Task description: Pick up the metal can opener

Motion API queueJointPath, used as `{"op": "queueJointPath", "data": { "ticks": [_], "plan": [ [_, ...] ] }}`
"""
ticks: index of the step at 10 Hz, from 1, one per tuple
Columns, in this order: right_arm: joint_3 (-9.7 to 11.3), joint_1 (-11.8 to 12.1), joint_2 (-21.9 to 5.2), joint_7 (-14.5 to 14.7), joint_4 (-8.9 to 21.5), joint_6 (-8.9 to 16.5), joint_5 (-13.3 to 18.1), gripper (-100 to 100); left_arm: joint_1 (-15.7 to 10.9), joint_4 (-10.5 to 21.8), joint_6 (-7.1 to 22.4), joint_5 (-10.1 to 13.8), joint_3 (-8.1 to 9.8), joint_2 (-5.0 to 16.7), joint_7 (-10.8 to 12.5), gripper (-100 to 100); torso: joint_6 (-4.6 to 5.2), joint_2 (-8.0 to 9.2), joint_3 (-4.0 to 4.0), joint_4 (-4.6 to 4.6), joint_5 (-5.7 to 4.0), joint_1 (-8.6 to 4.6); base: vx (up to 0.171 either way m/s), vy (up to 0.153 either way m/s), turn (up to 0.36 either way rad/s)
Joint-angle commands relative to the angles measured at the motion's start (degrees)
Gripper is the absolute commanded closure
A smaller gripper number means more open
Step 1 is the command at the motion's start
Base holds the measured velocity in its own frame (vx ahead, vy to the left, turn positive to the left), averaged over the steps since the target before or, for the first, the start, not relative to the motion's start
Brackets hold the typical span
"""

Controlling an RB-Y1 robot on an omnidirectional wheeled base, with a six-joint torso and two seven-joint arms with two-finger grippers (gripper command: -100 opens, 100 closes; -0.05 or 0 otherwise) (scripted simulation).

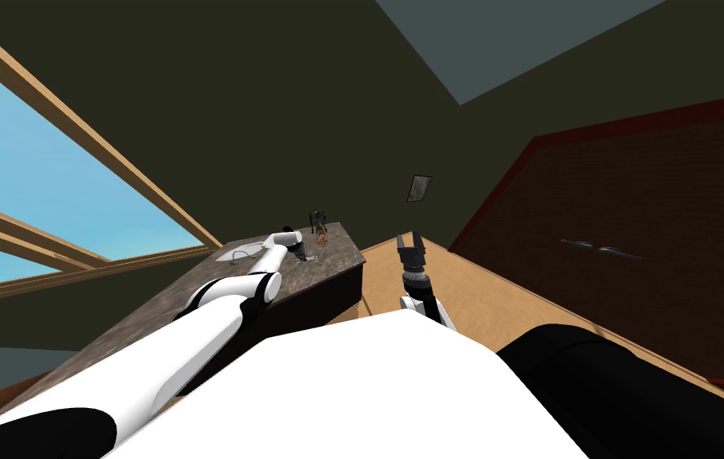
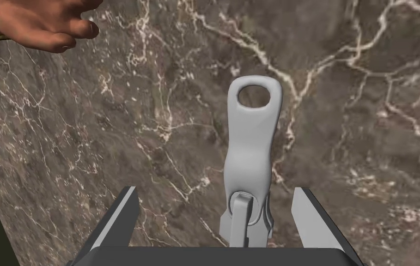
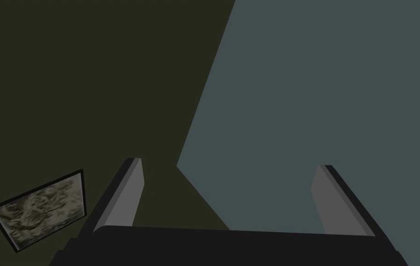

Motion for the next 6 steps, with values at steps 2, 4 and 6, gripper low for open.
{"op": "queueJointPath", "data": {
  "ticks": [2,4,6],
  "plan": [
    [0.0,0.0,0.0,0.0,0.0,0.0,0.0,0,-2.22,4.49,2.02,0.9,0.47,0.47,0.32,-100,-0.01,0.02,0.0,-0.01,0.01,0.02,0.034,0.028,-0.018],
    [0.0,0.0,0.0,0.0,0.0,0.0,0.0,0,-3.38,7.58,3.07,1.48,0.75,0.83,0.49,-100,-0.01,0.03,0.01,0.0,0.01,0.03,0.03,0.028,-0.012],
    [0.0,0.0,0.0,0.0,0.0,0.0,0.0,0,-4.37,10.33,3.93,2.01,1.01,1.19,0.65,-100,-0.01,0.05,0.02,0.0,0.01,0.02,0.026,0.026,-0.015]
  ]
}}
